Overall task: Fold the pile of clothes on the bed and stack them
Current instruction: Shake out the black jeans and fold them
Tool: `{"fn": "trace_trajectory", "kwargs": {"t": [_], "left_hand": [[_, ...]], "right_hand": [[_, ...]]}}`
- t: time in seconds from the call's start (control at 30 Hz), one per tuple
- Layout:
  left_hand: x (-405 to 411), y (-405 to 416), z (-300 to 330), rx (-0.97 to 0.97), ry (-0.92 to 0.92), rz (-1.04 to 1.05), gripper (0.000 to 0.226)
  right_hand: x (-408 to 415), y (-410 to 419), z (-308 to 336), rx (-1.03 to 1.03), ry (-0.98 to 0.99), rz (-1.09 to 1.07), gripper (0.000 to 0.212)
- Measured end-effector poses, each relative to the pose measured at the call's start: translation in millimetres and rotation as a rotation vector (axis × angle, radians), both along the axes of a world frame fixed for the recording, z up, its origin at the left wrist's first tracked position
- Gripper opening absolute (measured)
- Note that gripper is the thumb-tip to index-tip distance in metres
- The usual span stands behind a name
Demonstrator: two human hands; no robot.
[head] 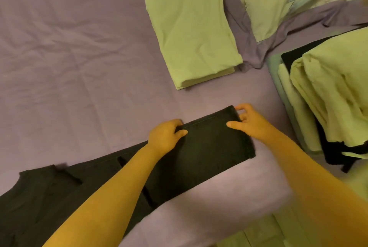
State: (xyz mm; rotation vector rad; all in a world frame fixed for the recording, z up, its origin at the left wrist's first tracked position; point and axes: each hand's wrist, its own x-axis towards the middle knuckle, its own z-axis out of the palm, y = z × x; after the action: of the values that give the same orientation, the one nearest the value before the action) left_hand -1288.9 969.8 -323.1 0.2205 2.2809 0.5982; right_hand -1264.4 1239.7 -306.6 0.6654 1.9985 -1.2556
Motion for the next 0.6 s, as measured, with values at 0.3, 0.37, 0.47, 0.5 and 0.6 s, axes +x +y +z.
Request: {"fn": "trace_trajectory", "kwargs": {"t": [0.3,0.37,0.47,0.5,0.6], "left_hand": [[32,17,4,-0.229,0.581,0.011,0.028],[28,19,7,-0.223,0.638,-0.017,0.033],[37,21,10,-0.122,0.554,-0.053,0.017],[44,21,9,-0.103,0.452,-0.010,0.018],[68,15,8,-0.057,0.223,0.111,0.036]], "right_hand": [[66,-18,-14,0.631,0.142,0.050,0.034],[65,-18,-11,0.734,0.275,0.041,0.027],[71,-29,-5,0.787,0.541,0.197,0.027],[72,-35,-4,0.716,0.542,0.298,0.033],[69,-51,-8,0.507,0.359,0.355,0.048]]}}
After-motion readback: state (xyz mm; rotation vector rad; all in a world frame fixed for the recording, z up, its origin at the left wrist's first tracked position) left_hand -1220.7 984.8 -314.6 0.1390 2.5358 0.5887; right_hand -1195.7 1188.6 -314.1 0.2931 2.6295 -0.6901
